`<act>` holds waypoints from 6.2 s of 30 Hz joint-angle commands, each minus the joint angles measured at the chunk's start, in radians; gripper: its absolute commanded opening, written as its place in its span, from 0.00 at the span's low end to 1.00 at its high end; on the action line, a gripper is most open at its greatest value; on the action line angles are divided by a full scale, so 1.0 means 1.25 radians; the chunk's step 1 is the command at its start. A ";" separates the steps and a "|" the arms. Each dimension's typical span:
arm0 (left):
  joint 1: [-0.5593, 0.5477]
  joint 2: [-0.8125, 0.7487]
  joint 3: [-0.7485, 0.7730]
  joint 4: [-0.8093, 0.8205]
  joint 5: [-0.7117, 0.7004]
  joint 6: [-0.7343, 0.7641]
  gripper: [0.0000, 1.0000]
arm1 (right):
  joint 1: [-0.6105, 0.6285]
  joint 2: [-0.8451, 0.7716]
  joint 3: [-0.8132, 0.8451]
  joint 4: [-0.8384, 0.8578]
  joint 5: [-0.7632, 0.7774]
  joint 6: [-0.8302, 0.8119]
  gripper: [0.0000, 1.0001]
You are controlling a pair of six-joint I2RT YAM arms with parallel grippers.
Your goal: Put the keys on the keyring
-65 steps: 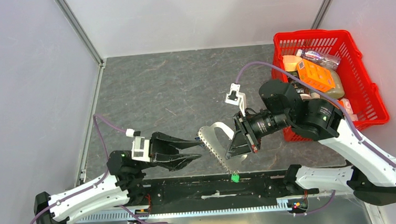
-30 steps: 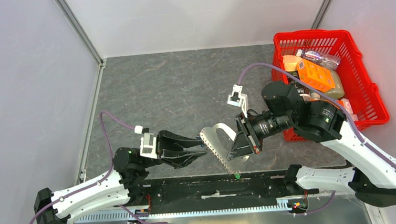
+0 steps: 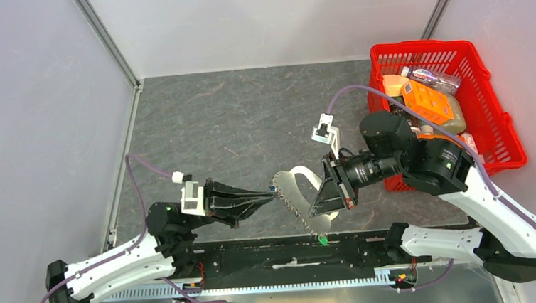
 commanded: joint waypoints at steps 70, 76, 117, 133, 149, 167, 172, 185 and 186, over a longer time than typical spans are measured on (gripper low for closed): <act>-0.003 0.098 0.082 0.138 0.100 -0.121 0.40 | -0.001 -0.049 -0.025 0.077 -0.003 -0.012 0.00; -0.004 0.101 0.082 0.129 0.085 -0.111 0.40 | -0.001 -0.051 -0.024 0.077 -0.003 -0.010 0.00; -0.004 0.108 0.046 0.117 0.020 -0.087 0.40 | -0.001 -0.060 -0.028 0.080 0.003 -0.005 0.00; -0.004 0.082 0.028 0.092 0.011 -0.080 0.40 | -0.001 -0.047 -0.013 0.078 0.003 -0.009 0.00; -0.004 0.124 0.038 0.103 -0.001 -0.058 0.39 | -0.001 -0.044 -0.017 0.084 -0.003 -0.007 0.00; -0.003 0.152 0.049 0.122 0.001 -0.060 0.39 | -0.001 -0.059 -0.028 0.083 -0.003 -0.007 0.00; -0.004 0.148 0.049 0.122 0.001 -0.060 0.37 | -0.001 -0.063 -0.030 0.083 -0.002 -0.007 0.00; -0.003 0.120 0.047 0.113 -0.002 -0.058 0.22 | -0.002 -0.062 -0.031 0.084 -0.005 -0.002 0.00; -0.003 0.117 0.048 0.112 -0.003 -0.058 0.23 | -0.001 -0.064 -0.035 0.084 -0.007 -0.002 0.00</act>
